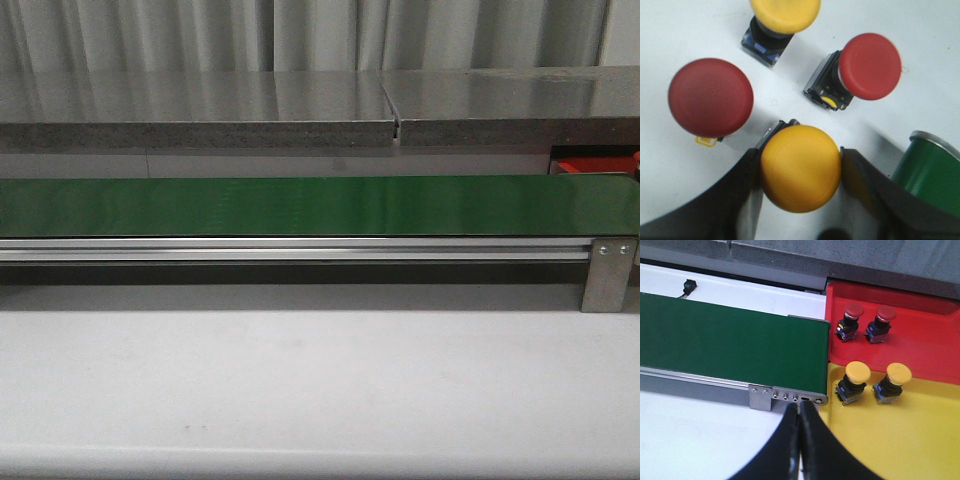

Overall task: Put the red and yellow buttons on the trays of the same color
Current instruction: 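Lower the left gripper onto a yellow button and close on it, then carry the yellow button onto the green belt and open the left gripper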

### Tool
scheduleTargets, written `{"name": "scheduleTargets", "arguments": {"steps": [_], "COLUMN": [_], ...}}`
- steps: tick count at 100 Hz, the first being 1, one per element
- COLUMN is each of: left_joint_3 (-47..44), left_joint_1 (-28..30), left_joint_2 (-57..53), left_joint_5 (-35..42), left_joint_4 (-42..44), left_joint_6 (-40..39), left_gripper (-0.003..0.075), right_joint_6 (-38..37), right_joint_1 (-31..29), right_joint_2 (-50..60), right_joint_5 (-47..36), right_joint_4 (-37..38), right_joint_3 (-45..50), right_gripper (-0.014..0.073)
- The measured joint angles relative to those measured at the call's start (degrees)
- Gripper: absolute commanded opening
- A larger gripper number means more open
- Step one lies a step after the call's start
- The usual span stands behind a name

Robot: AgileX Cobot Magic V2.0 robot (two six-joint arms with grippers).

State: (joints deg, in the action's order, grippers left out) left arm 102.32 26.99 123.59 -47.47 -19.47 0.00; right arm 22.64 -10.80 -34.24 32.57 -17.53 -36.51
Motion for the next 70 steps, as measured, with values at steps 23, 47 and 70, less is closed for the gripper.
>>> {"name": "scheduleTargets", "arguments": {"steps": [23, 47, 70], "left_joint_3": [-4.40, -11.50, -15.97], "left_joint_1": [0.00, -0.27, -3.44], "left_joint_2": [-6.11, -14.04, -18.31], "left_joint_5": [0.71, 2.17, 3.57], "left_joint_4": [-0.33, -2.18, -2.45], "left_joint_6": [0.65, 1.99, 2.57], "left_gripper": [0.0137, 0.0137, 0.0137], "right_joint_6": [0.00, 0.00, 0.00], "right_joint_1": [0.00, 0.00, 0.00], "right_joint_2": [0.00, 0.00, 0.00], "right_joint_5": [0.00, 0.00, 0.00], "right_joint_4": [0.00, 0.00, 0.00], "right_joint_3": [0.00, 0.00, 0.00], "right_gripper": [-0.0118, -0.0118, -0.0118]}}
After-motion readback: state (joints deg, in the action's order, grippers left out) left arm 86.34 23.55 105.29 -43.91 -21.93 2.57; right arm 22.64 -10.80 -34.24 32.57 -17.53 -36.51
